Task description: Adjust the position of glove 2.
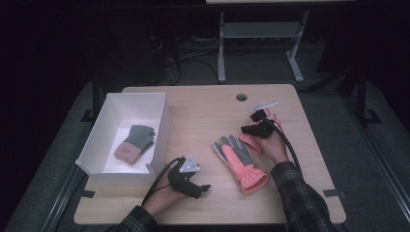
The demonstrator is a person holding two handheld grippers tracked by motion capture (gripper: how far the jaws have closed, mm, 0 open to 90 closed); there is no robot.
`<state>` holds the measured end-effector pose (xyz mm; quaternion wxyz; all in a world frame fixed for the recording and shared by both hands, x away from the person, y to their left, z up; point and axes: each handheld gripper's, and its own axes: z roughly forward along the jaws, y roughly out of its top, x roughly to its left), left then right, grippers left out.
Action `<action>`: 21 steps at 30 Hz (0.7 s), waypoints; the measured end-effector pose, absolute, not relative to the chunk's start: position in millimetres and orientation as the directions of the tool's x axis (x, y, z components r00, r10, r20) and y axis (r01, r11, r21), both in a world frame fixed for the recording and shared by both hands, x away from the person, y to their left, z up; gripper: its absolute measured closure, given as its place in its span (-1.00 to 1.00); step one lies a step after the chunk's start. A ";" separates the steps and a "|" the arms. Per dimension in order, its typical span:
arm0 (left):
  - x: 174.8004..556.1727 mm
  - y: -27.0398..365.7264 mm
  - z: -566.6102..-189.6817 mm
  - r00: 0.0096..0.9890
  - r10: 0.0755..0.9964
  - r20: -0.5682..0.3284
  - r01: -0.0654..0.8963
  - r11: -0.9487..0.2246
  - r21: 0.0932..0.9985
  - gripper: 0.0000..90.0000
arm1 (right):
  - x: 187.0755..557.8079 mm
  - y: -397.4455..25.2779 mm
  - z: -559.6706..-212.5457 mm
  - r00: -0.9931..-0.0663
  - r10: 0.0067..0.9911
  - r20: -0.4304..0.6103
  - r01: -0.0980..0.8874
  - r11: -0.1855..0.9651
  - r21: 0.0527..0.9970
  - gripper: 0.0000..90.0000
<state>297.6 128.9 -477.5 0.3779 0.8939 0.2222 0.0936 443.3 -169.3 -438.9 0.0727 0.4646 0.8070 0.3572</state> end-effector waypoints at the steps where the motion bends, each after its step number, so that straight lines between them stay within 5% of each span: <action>1: 297.6 128.9 -477.5 0.884 0.468 0.000 0.326 -0.615 0.718 -0.72 | 443.3 -169.1 -439.1 -0.559 0.803 0.207 0.697 0.319 0.643 1.00; 21: 297.4 128.5 -477.7 0.882 0.471 -0.005 0.330 -0.610 0.720 -0.72 | 411.6 -220.0 -436.2 -0.551 0.813 0.186 0.709 0.339 0.619 0.99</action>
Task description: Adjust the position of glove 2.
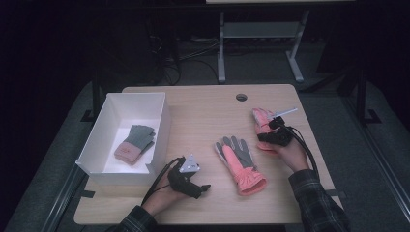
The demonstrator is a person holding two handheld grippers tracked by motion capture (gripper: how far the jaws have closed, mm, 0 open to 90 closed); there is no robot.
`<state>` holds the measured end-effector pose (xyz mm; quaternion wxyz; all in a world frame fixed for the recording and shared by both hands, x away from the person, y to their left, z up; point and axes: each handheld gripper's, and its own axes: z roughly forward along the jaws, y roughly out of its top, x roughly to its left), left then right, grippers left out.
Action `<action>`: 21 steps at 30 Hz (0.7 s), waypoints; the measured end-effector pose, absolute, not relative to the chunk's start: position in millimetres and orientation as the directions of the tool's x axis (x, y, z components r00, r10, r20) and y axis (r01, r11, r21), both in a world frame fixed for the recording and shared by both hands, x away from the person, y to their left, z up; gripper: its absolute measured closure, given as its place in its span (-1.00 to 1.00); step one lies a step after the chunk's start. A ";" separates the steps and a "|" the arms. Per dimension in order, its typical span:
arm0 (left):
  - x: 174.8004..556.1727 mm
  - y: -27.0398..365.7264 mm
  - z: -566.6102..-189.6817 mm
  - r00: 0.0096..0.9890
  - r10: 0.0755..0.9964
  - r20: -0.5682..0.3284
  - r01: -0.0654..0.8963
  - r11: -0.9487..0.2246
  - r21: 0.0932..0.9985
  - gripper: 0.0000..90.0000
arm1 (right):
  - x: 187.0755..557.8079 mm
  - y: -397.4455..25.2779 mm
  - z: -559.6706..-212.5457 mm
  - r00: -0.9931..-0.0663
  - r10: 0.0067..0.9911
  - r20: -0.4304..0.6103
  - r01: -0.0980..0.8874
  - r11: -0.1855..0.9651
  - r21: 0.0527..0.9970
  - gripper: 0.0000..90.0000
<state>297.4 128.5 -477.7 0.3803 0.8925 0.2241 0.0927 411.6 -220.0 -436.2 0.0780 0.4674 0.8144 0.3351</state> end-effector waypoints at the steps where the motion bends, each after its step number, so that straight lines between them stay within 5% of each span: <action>1: 297.4 128.5 -477.7 0.882 0.471 -0.006 0.330 -0.610 0.720 -0.72 | 409.9 -223.9 -435.9 -0.550 0.814 0.186 0.711 0.340 0.615 0.99; 10: 297.4 128.5 -477.7 0.882 0.471 -0.005 0.329 -0.610 0.720 -0.72 | 395.0 -260.3 -432.2 -0.529 0.829 0.183 0.711 0.315 0.629 0.99; 21: 297.4 128.1 -477.8 0.881 0.473 -0.006 0.331 -0.609 0.721 -0.72 | 411.0 -275.1 -412.0 -0.468 0.873 0.139 0.685 0.259 0.681 0.32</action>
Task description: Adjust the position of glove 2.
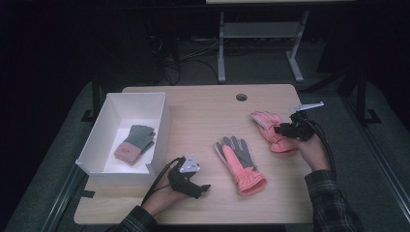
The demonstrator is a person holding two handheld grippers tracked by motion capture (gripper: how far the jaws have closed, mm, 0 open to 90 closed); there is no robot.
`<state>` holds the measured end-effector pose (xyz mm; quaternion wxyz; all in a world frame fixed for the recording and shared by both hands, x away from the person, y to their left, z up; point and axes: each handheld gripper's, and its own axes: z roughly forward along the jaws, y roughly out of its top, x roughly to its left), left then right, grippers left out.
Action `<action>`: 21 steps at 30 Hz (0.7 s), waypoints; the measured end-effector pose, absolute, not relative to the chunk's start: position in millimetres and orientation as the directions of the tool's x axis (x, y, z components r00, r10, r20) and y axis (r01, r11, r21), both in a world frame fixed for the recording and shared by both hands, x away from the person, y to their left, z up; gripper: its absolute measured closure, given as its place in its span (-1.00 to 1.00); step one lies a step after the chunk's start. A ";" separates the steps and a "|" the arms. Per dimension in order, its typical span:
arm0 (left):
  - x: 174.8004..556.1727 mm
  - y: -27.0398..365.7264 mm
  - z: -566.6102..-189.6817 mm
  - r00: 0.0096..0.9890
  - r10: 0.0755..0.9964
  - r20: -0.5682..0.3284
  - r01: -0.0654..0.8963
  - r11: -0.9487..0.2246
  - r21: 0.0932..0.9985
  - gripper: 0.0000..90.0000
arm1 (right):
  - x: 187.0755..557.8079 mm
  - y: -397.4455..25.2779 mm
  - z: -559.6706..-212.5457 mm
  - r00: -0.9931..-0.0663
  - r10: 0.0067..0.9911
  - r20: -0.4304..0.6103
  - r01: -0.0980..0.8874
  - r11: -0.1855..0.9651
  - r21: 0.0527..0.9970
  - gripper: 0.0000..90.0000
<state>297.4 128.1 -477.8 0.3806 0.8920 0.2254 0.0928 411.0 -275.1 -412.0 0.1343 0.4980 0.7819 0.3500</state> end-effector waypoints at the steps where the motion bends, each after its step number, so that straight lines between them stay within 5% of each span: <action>1: 297.5 128.2 -477.7 0.882 0.472 -0.005 0.330 -0.610 0.721 -0.72 | 415.3 -275.1 -413.5 -0.467 0.872 0.146 0.692 0.258 0.674 0.25; 13: 297.4 128.1 -477.8 0.881 0.473 -0.006 0.332 -0.609 0.721 -0.72 | 435.2 -268.8 -445.0 -0.437 0.884 0.165 0.758 0.263 0.596 0.36; 21: 297.5 128.1 -477.7 0.882 0.472 -0.004 0.331 -0.611 0.719 -0.72 | 435.6 -266.7 -449.3 -0.455 0.882 0.126 0.746 0.300 0.595 0.87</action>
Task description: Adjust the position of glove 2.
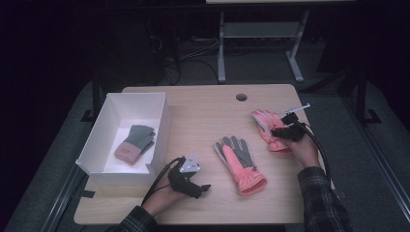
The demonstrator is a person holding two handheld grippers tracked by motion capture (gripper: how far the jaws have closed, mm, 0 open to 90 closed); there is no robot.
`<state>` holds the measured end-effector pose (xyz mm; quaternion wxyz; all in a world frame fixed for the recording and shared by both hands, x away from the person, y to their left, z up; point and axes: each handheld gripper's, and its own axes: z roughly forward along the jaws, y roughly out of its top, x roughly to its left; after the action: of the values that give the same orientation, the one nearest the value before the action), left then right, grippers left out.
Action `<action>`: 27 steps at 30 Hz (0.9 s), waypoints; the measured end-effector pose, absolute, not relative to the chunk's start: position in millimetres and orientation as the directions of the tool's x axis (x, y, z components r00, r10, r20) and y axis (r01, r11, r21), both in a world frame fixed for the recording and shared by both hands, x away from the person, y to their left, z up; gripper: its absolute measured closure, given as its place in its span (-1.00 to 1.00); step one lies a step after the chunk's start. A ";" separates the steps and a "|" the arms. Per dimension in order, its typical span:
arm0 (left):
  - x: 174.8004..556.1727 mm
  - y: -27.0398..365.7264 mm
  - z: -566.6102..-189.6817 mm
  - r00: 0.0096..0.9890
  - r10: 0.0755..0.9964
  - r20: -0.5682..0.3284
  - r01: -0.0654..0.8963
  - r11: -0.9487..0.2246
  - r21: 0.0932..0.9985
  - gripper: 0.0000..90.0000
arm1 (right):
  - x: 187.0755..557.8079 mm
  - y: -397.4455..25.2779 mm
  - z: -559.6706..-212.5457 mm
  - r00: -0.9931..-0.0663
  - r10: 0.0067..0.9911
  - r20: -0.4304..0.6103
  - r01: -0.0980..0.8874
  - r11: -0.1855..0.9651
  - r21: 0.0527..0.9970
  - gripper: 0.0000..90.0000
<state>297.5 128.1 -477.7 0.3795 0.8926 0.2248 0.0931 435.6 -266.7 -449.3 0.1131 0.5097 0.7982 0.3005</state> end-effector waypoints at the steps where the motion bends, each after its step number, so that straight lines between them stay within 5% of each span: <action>1: 297.5 128.1 -477.7 0.882 0.472 -0.004 0.331 -0.611 0.720 -0.72 | 435.0 -267.3 -448.5 -0.460 0.879 0.125 0.745 0.305 0.593 0.92; 27: 298.1 127.3 -477.7 0.882 0.471 -0.005 0.330 -0.610 0.721 -0.72 | 380.7 -267.1 -389.4 -0.484 0.846 0.221 0.712 0.235 0.662 0.97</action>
<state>298.1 127.3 -477.7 0.3804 0.8923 0.2245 0.0930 380.7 -267.1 -389.4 0.0921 0.4993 0.7803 0.3652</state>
